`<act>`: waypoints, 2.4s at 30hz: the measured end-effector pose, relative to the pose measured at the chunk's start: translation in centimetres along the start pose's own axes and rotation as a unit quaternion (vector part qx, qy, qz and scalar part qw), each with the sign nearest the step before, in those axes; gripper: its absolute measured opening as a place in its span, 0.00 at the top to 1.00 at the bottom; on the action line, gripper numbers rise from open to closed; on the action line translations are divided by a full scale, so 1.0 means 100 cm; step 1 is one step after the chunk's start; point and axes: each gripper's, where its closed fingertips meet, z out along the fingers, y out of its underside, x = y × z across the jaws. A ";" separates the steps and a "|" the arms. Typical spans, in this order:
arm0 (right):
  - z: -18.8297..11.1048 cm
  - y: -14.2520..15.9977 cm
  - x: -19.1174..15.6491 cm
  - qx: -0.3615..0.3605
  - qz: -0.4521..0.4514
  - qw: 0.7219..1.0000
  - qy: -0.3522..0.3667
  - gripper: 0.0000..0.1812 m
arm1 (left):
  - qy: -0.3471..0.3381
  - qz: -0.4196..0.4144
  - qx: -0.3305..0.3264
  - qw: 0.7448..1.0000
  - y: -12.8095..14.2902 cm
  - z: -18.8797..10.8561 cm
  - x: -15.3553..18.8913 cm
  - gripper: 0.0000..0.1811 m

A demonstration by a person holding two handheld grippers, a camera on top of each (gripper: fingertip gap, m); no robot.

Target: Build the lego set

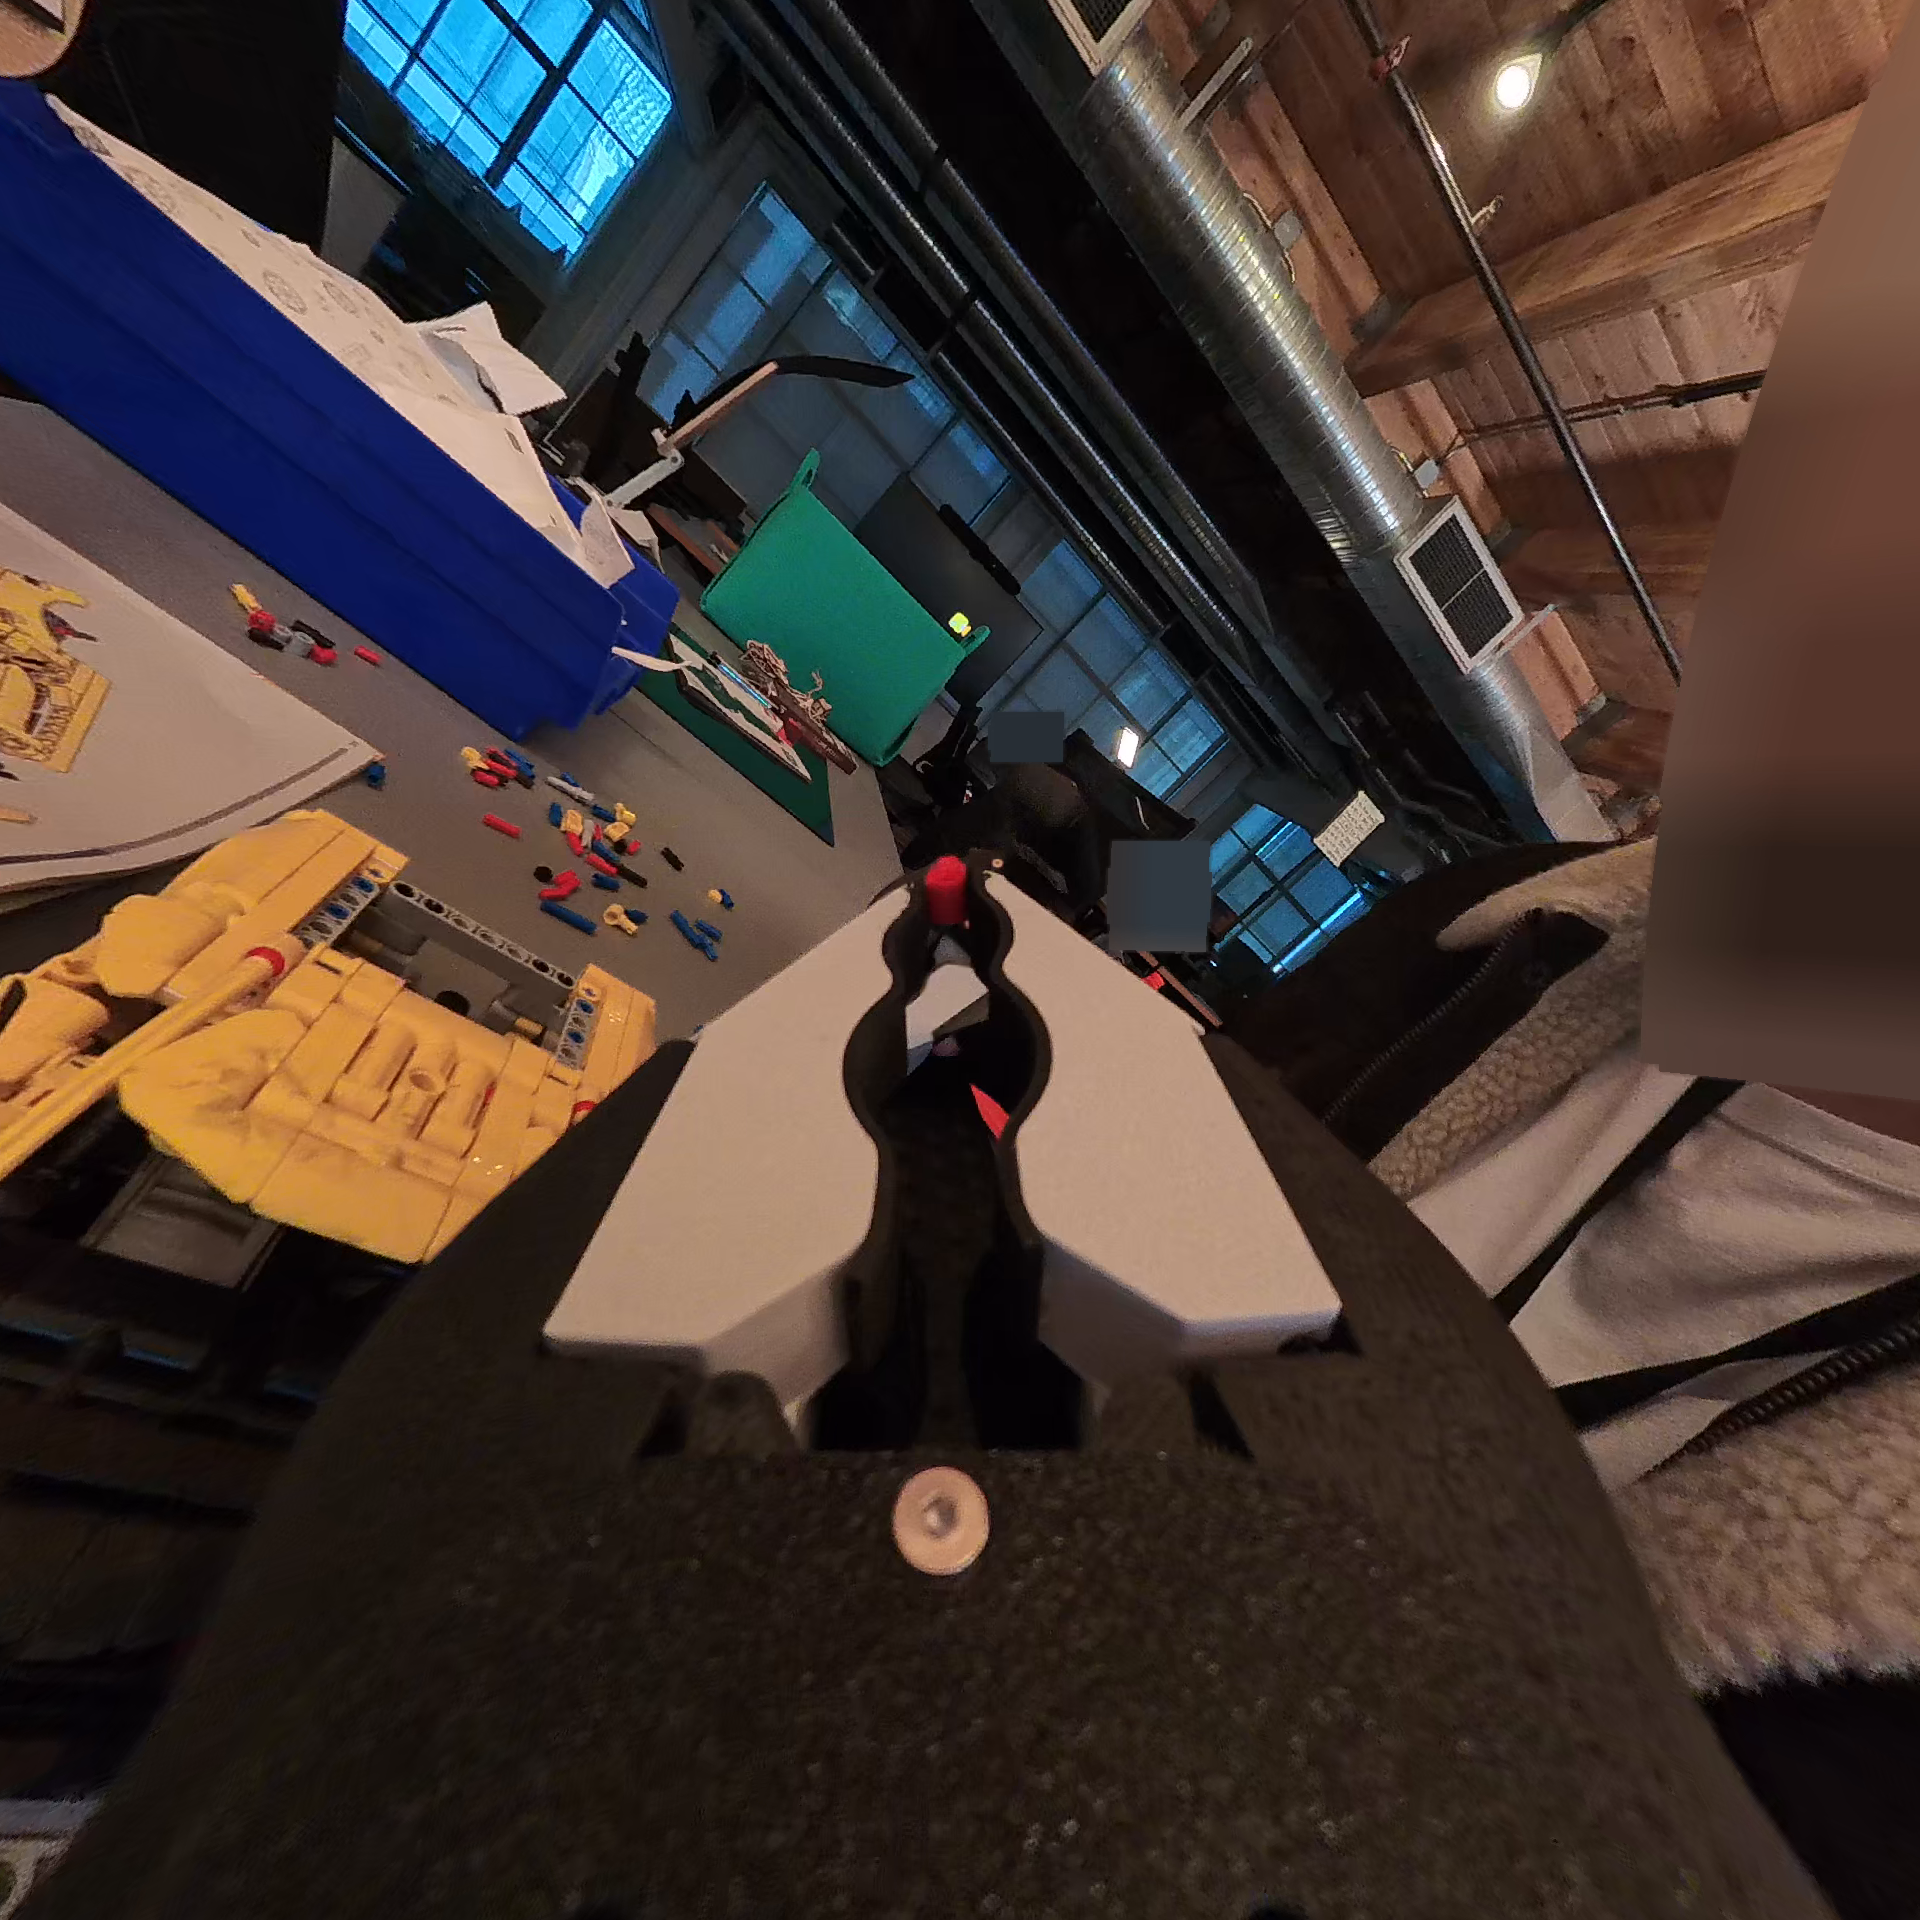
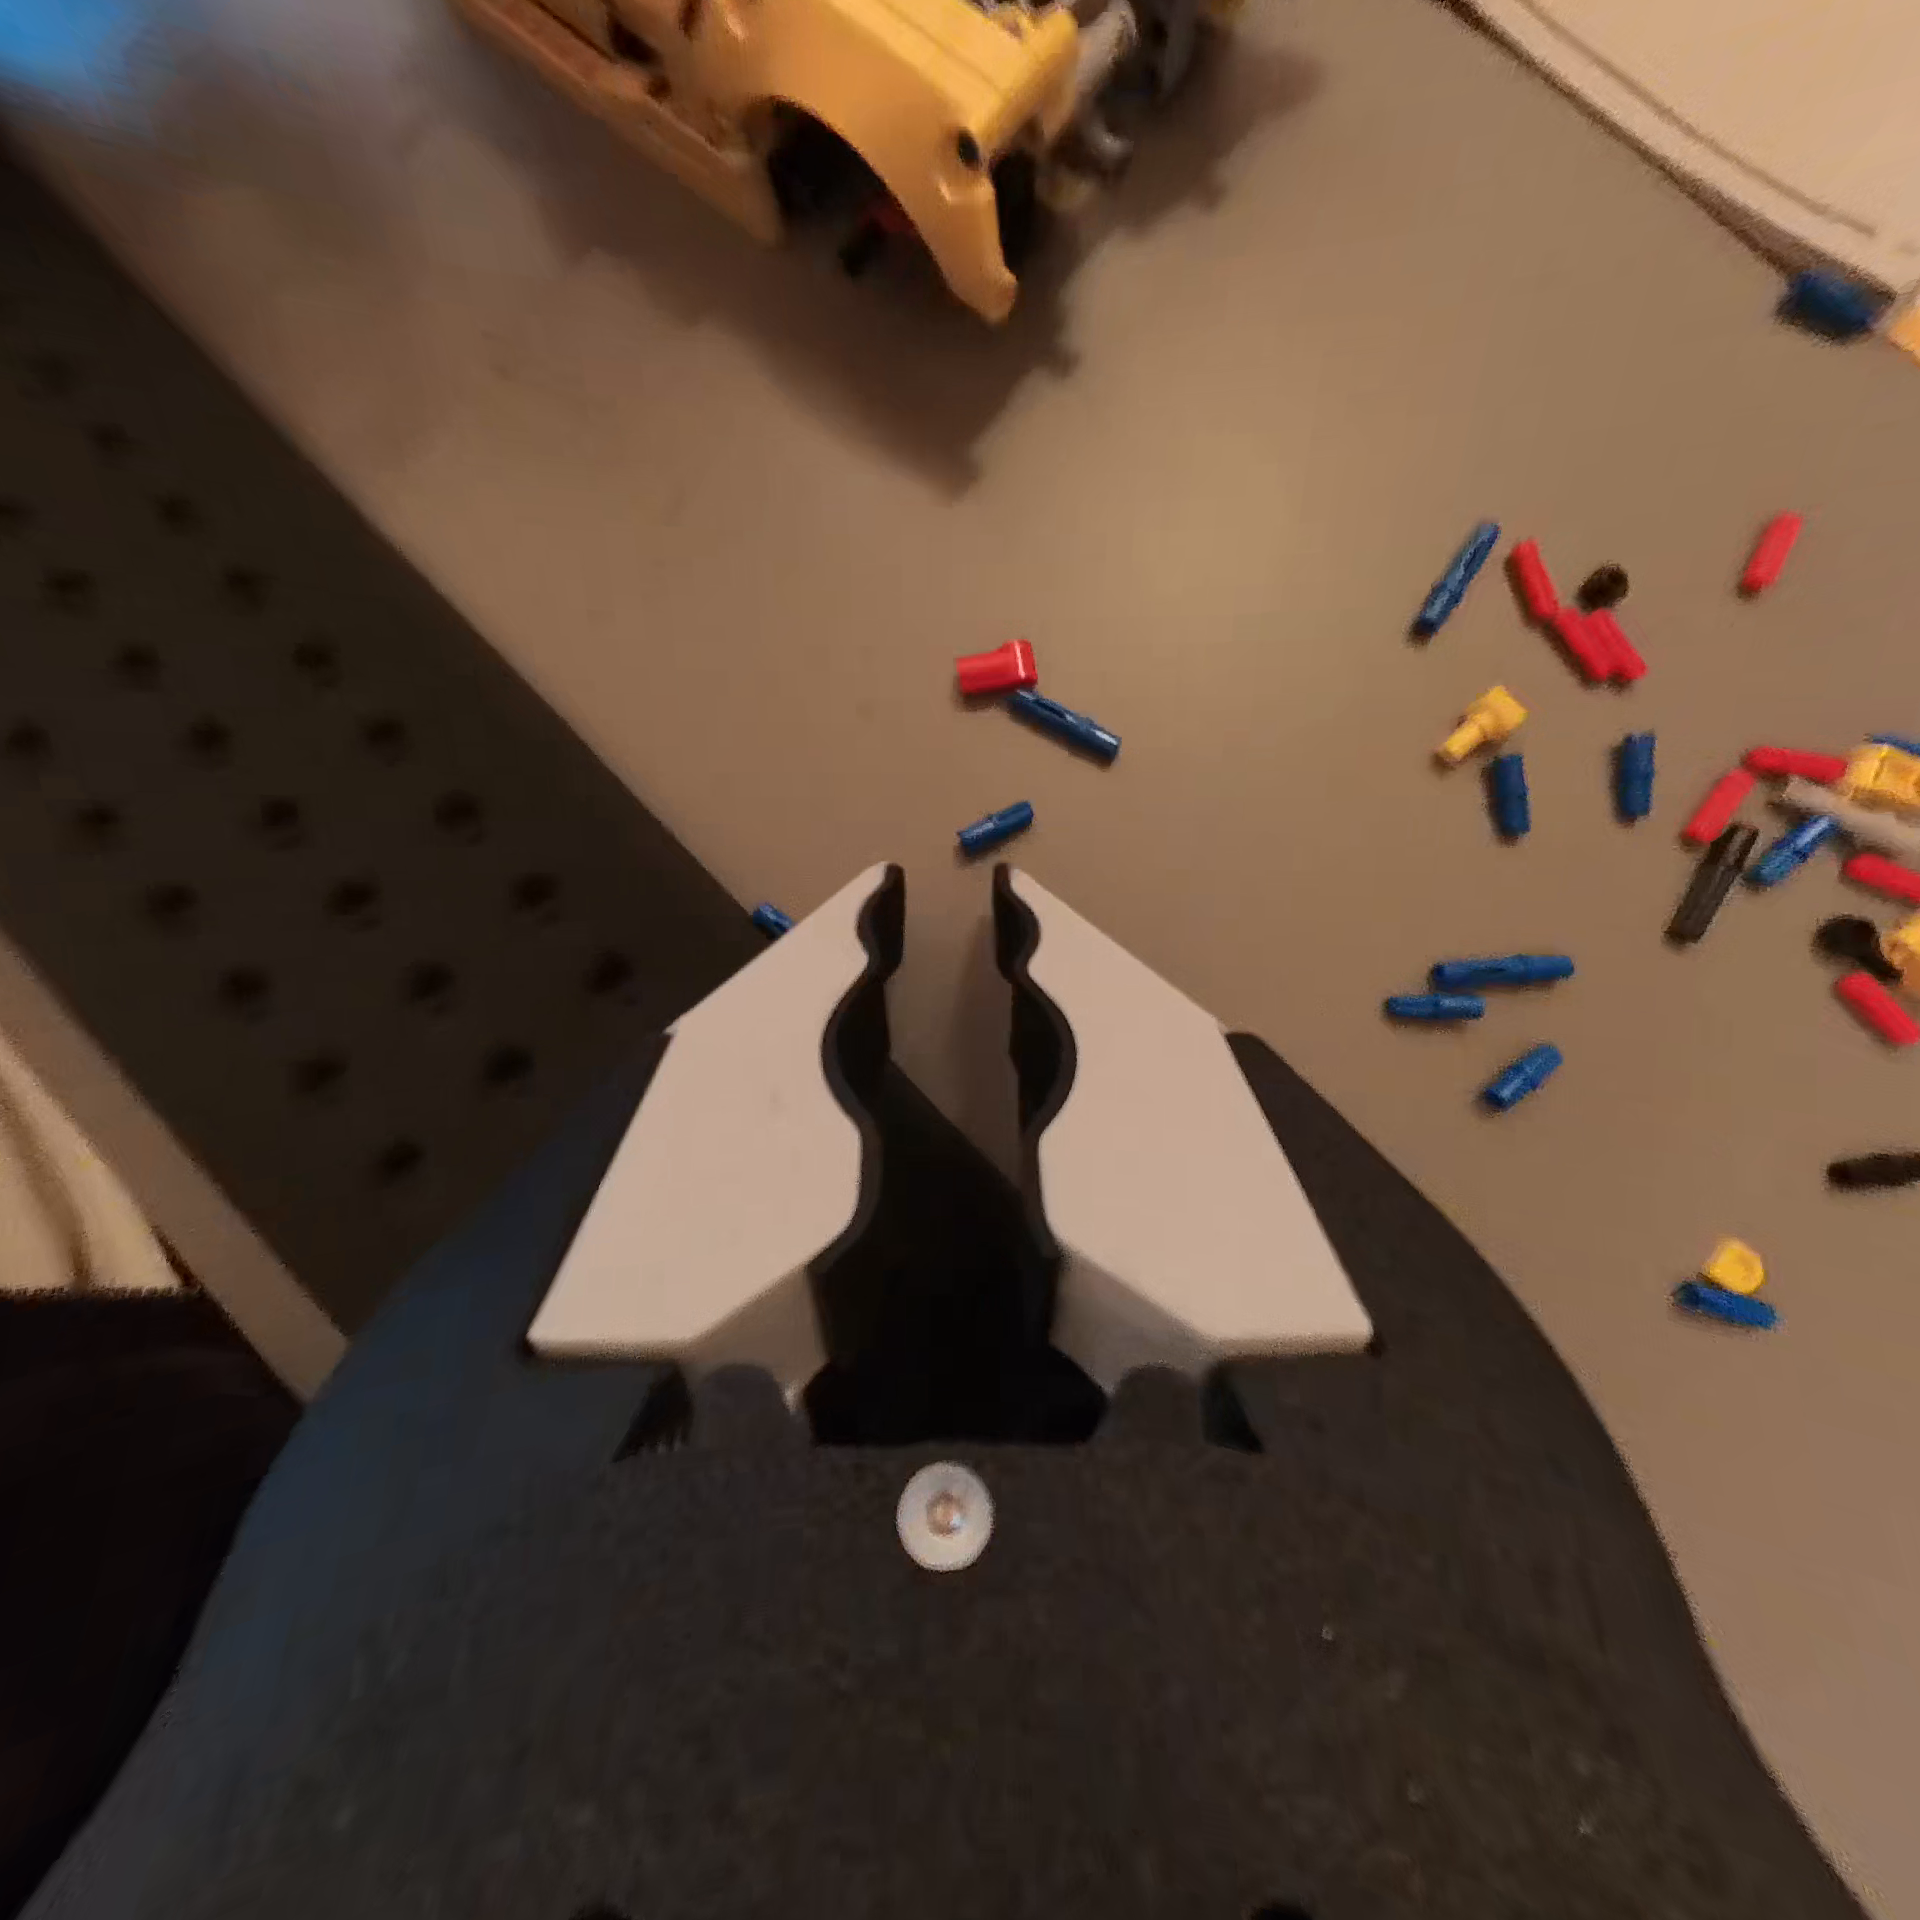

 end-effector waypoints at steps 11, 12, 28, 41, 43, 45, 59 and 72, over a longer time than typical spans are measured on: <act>0.013 -0.003 0.009 -0.004 0.061 0.996 0.060 0.93 | 0.001 0.001 -0.007 1.000 0.004 0.003 0.002 0.96; 0.013 -0.003 0.008 -0.002 0.057 0.997 0.059 0.95 | 0.002 0.000 -0.007 1.000 0.004 0.003 0.002 0.96; 0.014 -0.005 0.014 -0.039 -0.193 0.979 -0.044 0.95 | 0.004 0.009 -0.024 1.000 0.011 0.008 0.005 0.96; 0.013 -0.004 0.023 0.016 0.057 0.997 0.043 0.94 | 0.008 0.000 -0.015 1.000 0.008 0.007 0.004 0.96; 0.013 -0.005 0.024 0.009 0.027 0.998 0.064 0.94 | 0.008 0.001 -0.015 1.000 0.008 0.007 0.004 0.96; 0.014 -0.006 0.025 0.009 0.013 0.998 0.066 0.95 | 0.007 0.003 -0.017 1.000 0.009 0.007 0.005 0.96; 0.015 -0.027 0.012 0.037 -0.102 0.992 0.062 0.98 | 0.037 0.004 -0.019 0.999 0.012 0.010 0.015 0.96; -0.031 -0.190 -0.085 0.139 -0.326 0.935 -0.012 0.98 | 0.029 0.023 -0.066 0.997 0.030 0.017 0.016 0.96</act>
